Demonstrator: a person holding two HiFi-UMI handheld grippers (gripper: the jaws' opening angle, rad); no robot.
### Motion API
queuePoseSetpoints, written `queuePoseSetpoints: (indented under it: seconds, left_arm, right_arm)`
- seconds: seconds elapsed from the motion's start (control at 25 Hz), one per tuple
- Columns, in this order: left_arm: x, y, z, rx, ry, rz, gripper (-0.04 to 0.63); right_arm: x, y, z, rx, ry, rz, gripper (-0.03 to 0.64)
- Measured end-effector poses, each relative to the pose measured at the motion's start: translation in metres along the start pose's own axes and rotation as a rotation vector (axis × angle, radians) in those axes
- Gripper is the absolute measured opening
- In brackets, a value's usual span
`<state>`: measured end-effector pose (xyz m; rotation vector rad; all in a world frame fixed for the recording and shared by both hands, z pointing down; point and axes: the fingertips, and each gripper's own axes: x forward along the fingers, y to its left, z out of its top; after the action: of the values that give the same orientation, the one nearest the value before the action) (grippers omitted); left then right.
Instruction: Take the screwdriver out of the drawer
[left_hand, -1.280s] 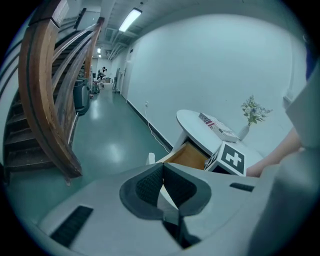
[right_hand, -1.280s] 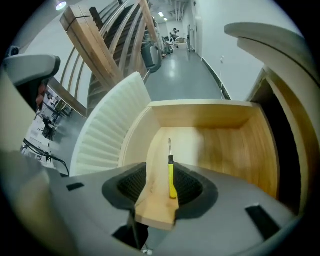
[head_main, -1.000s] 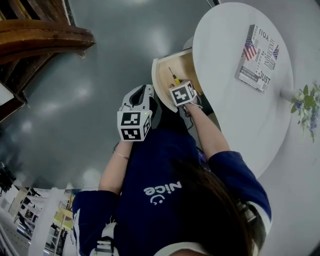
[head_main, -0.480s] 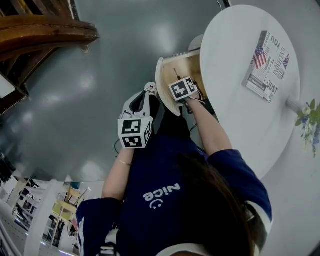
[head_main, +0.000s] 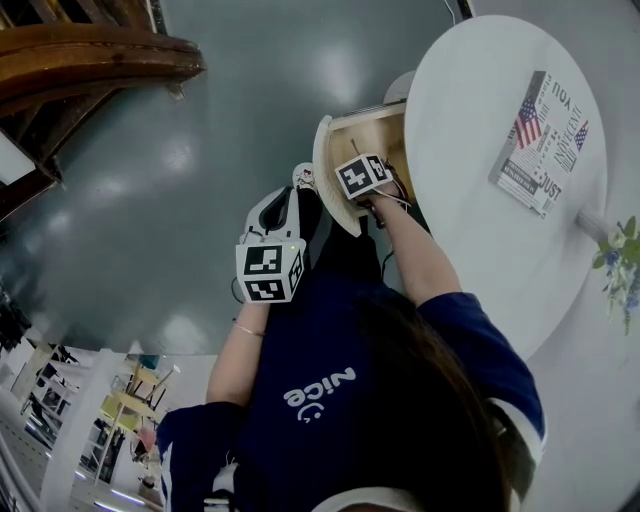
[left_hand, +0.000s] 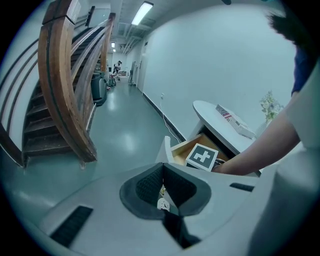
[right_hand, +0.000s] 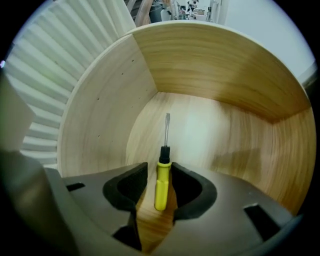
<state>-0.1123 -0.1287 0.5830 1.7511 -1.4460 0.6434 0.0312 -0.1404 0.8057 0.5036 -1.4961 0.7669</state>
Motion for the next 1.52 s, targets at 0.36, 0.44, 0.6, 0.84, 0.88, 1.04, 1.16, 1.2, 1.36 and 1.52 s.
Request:
queuePoseSetpoints:
  seconds: [0.36, 0.44, 0.6, 0.84, 0.88, 1.04, 1.16, 1.2, 1.36, 1.52]
  left_arm:
    - [-0.001, -0.008, 0.002, 0.012, -0.002, 0.018, 0.005]
    - [-0.001, -0.011, 0.000, 0.026, 0.000, 0.024, 0.005]
    - [-0.004, -0.015, -0.003, -0.002, -0.005, 0.021, 0.005]
    - [-0.010, -0.013, -0.003, -0.021, -0.017, 0.013, 0.005]
    - [-0.011, -0.013, -0.002, -0.019, -0.020, 0.010, 0.005]
    - [-0.013, -0.012, 0.002, -0.003, -0.028, -0.012, 0.005]
    - [-0.015, -0.015, 0.004, 0.015, -0.034, -0.035, 0.005]
    - [-0.016, -0.016, 0.005, 0.021, -0.037, -0.042, 0.005]
    - [-0.020, -0.020, 0.009, 0.044, -0.048, -0.071, 0.005]
    - [-0.025, -0.021, 0.015, 0.063, -0.069, -0.092, 0.005]
  right_arm:
    - [0.001, -0.011, -0.001, -0.035, 0.022, -0.066, 0.081]
    - [0.000, -0.011, 0.000, -0.020, 0.028, -0.058, 0.078]
    - [-0.006, -0.015, 0.000, 0.034, 0.012, -0.061, 0.077]
    - [-0.025, -0.011, 0.003, 0.021, -0.026, -0.055, 0.075]
    - [-0.029, -0.010, 0.003, 0.015, -0.033, -0.054, 0.075]
    - [-0.046, -0.002, 0.008, 0.023, -0.074, -0.056, 0.075]
    - [-0.061, 0.002, 0.012, 0.045, -0.119, -0.061, 0.075]
    - [-0.067, 0.003, 0.013, 0.054, -0.131, -0.061, 0.075]
    - [-0.086, 0.009, 0.013, 0.071, -0.161, -0.067, 0.075]
    - [-0.104, 0.014, 0.011, 0.088, -0.188, -0.087, 0.075]
